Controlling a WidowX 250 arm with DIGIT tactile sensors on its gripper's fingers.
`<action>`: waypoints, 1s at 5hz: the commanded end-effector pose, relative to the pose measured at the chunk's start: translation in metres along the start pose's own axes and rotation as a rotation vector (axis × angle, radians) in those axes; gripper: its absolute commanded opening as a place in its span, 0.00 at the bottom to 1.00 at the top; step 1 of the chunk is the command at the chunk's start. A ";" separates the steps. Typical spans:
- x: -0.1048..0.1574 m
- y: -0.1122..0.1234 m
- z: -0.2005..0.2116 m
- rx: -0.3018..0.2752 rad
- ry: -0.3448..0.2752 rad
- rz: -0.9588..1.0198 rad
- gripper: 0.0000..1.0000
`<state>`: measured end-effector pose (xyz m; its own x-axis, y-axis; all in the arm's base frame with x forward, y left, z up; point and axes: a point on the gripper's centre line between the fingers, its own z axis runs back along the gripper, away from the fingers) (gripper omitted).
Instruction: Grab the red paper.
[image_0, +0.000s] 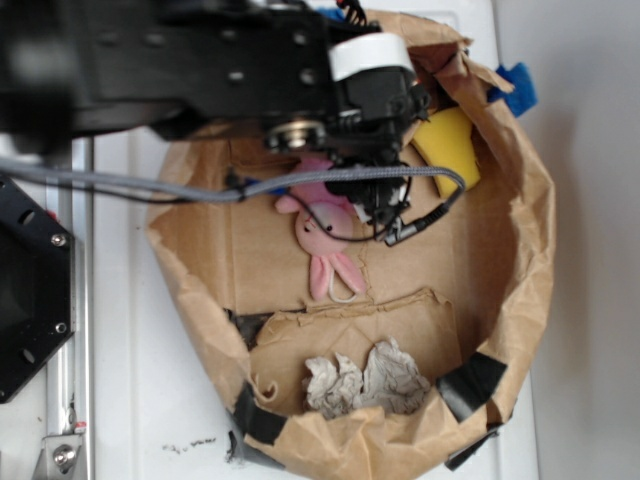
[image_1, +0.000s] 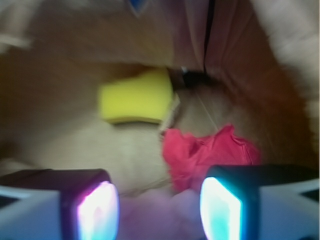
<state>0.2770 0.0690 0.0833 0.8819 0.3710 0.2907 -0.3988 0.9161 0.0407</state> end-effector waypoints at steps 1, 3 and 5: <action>0.026 0.025 0.006 0.016 0.021 -0.062 1.00; 0.024 0.029 0.017 0.010 0.102 -0.064 1.00; 0.024 0.029 0.017 0.010 0.102 -0.064 1.00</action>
<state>0.2752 0.0766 0.0847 0.9419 0.3116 0.1254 -0.3215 0.9444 0.0683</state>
